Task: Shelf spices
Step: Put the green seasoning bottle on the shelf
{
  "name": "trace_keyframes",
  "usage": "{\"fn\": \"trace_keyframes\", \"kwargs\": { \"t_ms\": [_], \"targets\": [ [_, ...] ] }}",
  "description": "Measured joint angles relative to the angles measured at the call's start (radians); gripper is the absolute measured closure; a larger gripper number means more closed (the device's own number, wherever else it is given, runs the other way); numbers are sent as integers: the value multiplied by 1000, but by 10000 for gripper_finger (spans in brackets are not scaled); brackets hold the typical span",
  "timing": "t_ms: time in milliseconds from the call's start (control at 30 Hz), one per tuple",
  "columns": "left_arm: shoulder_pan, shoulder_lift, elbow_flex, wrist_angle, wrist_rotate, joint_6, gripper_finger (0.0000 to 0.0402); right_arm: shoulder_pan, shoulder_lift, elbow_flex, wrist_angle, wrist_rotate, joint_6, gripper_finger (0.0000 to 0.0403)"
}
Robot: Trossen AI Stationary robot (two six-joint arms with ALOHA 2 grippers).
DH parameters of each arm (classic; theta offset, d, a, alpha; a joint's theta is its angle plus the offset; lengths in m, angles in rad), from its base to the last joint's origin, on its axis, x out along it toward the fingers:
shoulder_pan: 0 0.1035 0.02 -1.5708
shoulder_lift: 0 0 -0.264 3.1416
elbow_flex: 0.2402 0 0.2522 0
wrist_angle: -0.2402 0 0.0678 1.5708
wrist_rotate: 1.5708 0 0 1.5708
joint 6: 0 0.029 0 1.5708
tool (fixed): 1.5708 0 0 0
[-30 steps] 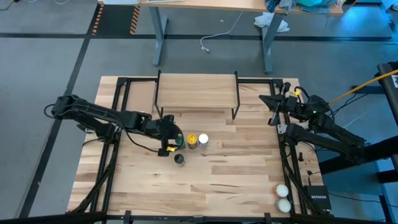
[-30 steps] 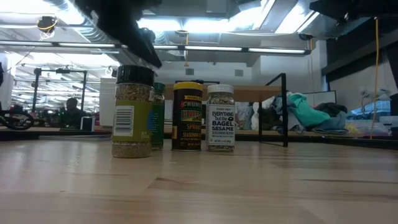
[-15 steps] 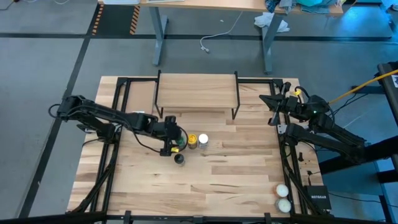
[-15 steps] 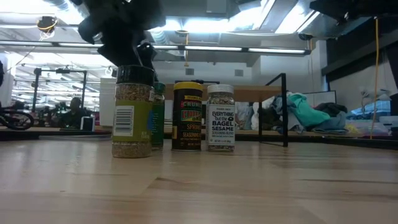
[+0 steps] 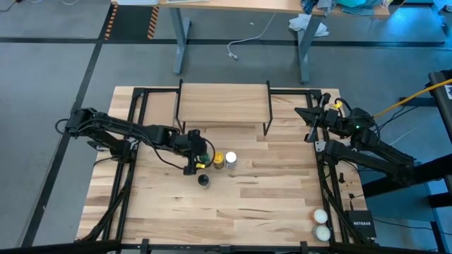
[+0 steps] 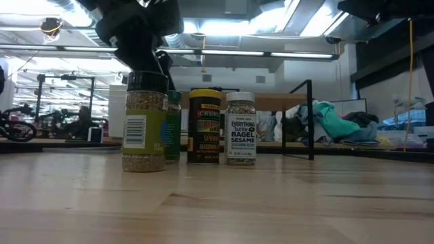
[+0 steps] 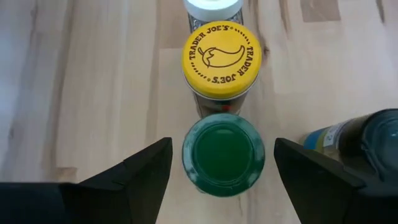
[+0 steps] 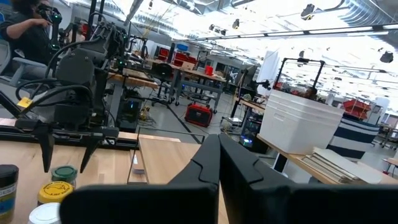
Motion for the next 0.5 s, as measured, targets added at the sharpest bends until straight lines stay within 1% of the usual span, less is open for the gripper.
{"fn": "trace_keyframes", "kwargs": {
  "t_ms": [133, 500],
  "targets": [
    [10, 0, 0, 0, 43, -15, 125, 0, 0, 0, 0, 0, 0, 397],
    [13, 0, 0, 1, 60, 9, 125, 0, 0, 0, 0, 0, 1, 397]
  ]
}}
